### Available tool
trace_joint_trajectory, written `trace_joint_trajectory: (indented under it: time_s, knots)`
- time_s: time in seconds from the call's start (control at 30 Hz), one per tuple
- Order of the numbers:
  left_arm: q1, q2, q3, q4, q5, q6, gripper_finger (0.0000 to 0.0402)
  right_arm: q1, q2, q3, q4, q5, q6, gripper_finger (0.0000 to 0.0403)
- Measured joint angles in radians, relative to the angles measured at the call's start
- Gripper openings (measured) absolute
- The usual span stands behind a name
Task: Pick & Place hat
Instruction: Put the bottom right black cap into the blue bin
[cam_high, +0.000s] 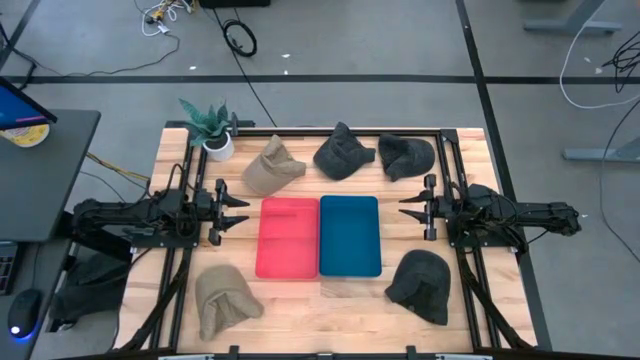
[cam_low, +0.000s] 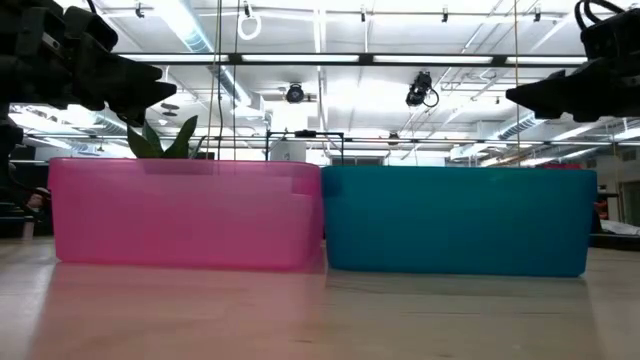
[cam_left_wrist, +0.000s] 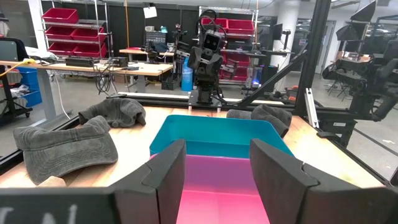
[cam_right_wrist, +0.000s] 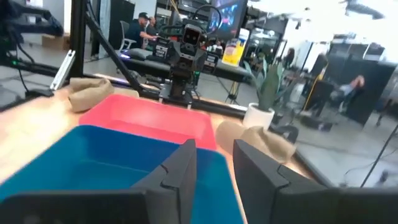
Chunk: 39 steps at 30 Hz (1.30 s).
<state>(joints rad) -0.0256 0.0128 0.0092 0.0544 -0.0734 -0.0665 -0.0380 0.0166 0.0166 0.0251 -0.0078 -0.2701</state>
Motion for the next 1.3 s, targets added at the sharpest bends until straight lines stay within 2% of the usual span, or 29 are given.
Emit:
trace_joint_trajectory:
  time_s: [0.27,0.43,0.6,0.87,1.03,1.3]
  knots:
    - [0.000,0.000,0.000,0.000,0.000,0.000,0.0183,0.000,0.000,0.000,0.002,0.007,-0.037,0.0111]
    - [0.000,0.000,0.000,0.000,0.000,0.000,0.0183,0.000,0.000,0.000,0.007,0.119,-0.091,0.0111]
    - [0.000,0.000,0.000,0.000,0.000,0.000,0.0183,0.000,0.000,0.000,0.016,0.174,-0.107,0.0111]
    - [0.000,0.000,0.000,0.000,0.000,0.000,0.0183,0.000,0.000,0.000,0.028,0.176,-0.132,0.0111]
    - [0.000,0.000,0.000,0.000,0.000,0.000,0.0183,0.000,0.000,0.000,0.106,0.176,-0.132,0.0111]
    - [0.000,0.000,0.000,0.000,0.000,0.000,0.0183,0.000,-0.001,0.000,0.437,0.148,-0.132,0.0111]
